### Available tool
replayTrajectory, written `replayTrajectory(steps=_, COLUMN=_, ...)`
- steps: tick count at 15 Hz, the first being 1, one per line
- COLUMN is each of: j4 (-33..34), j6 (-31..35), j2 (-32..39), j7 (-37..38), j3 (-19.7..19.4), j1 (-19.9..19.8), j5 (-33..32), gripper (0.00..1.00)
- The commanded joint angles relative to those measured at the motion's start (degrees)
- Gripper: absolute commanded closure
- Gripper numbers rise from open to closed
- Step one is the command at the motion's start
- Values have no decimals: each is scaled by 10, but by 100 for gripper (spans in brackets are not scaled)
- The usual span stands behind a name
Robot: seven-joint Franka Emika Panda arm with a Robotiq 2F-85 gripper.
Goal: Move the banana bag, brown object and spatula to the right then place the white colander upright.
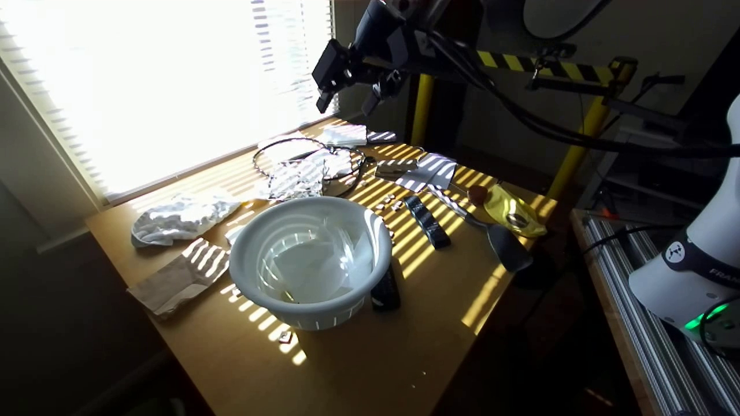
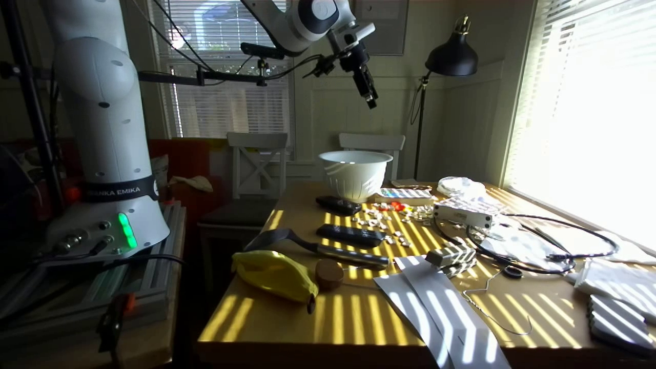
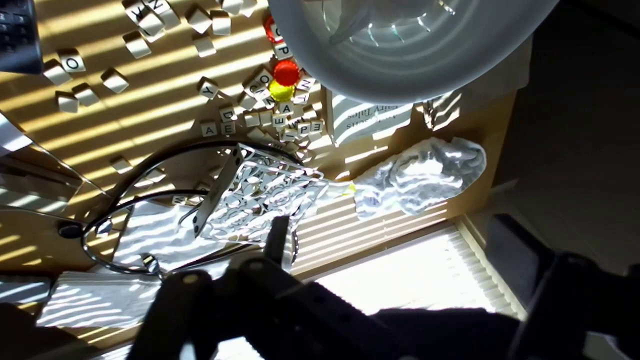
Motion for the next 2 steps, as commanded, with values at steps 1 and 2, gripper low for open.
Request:
replayTrajectory(steps=1, j4=-3, j6=12, j2=-9, j7=-42, j3=5, j1=3, j5=45, gripper=0)
replayTrajectory(steps=2, j4=-7, j6=21, j2=-17, j7=-72, j3=4, j1=12, j5=76, gripper=0)
